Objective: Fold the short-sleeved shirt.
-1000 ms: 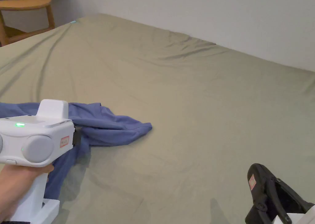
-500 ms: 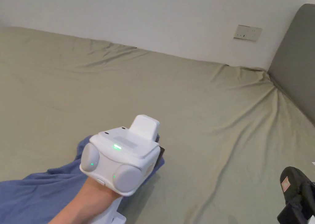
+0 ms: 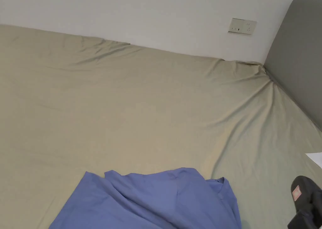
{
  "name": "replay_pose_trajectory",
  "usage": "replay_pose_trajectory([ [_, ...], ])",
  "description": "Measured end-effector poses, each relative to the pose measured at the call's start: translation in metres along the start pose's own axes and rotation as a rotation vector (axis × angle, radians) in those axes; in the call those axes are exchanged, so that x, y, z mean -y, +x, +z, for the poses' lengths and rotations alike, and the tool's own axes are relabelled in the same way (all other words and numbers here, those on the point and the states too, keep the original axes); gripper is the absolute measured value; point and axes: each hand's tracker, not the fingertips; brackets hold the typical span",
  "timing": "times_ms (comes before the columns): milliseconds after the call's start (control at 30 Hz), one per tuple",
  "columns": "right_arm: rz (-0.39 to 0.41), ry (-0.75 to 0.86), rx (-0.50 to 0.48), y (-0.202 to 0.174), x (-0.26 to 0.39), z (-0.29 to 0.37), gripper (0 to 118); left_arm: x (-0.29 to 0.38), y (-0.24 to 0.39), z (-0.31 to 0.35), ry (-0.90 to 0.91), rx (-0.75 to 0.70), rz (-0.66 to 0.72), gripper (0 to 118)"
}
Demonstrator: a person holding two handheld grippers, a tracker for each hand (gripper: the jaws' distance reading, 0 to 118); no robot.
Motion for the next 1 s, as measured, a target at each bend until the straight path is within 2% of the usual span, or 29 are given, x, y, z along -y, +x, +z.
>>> replay_pose_trajectory([
  [67, -0.005, -0.019, -0.019, -0.005, 0.004, -0.002, 0, 0.012, -0.004, -0.01, -0.061, -0.014, 0.063, 4],
  [200, -0.004, -0.043, -0.042, -0.012, 0.01, -0.006, 0, 0.029, -0.01, -0.027, -0.109, -0.064, 0.075, 5],
  [233, -0.003, -0.048, -0.046, -0.013, 0.011, -0.006, 0, 0.032, -0.011, -0.03, -0.113, -0.066, 0.101, 10],
  [267, -0.002, -0.052, -0.053, -0.013, 0.011, -0.006, 0, 0.032, -0.014, -0.031, -0.14, -0.059, 0.144, 22],
  [300, 0.0, -0.056, -0.058, -0.013, 0.011, -0.006, 0, 0.031, -0.017, -0.03, -0.146, -0.063, 0.175, 41],
  [333, 0.002, -0.059, -0.062, -0.014, 0.012, -0.006, 0, 0.031, -0.021, -0.026, -0.125, -0.073, 0.173, 68],
  [367, 0.006, -0.062, -0.069, -0.015, 0.012, -0.006, 0, 0.03, -0.023, -0.017, -0.101, -0.055, 0.216, 83],
  [433, 0.01, -0.06, -0.083, -0.017, 0.011, -0.004, 0, 0.031, -0.032, 0.009, -0.096, -0.015, 0.313, 105],
  [467, 0.01, -0.058, -0.089, -0.017, 0.011, -0.003, 0, 0.033, -0.037, 0.026, -0.072, -0.006, 0.352, 105],
  [533, 0.007, -0.056, -0.104, -0.019, 0.012, 0.001, 0, 0.041, -0.046, 0.07, 0.025, -0.083, 0.427, 100],
  [567, 0.006, -0.057, -0.11, -0.021, 0.014, 0.003, 0, 0.046, -0.05, 0.09, 0.071, -0.153, 0.443, 90],
  [600, 0.004, -0.063, -0.116, -0.022, 0.016, 0.005, 0, 0.051, -0.054, 0.11, 0.11, -0.253, 0.454, 75],
  [633, 0.003, -0.07, -0.124, -0.023, 0.019, 0.007, 0, 0.057, -0.056, 0.129, 0.125, -0.368, 0.47, 47],
  [667, 0.005, -0.079, -0.13, -0.024, 0.022, 0.009, 0, 0.062, -0.059, 0.141, 0.129, -0.47, 0.495, 34],
  [733, 0.012, -0.112, -0.137, -0.028, 0.03, 0.013, 0, 0.076, -0.068, 0.164, 0.116, -0.622, 0.556, 24],
  [800, 0.01, -0.131, -0.134, -0.031, 0.036, 0.018, 0, 0.09, -0.07, 0.186, 0.109, -0.692, 0.604, 5],
  [833, 0.004, -0.145, -0.131, -0.032, 0.04, 0.021, 0, 0.097, -0.069, 0.196, 0.096, -0.737, 0.628, 0],
  [933, -0.032, -0.188, -0.125, -0.034, 0.05, 0.026, 0, 0.113, -0.06, 0.212, 0.054, -0.828, 0.643, 0],
  [1000, -0.043, -0.218, -0.123, -0.035, 0.054, 0.024, 0, 0.122, -0.061, 0.217, 0.03, -0.797, 0.677, 0],
])
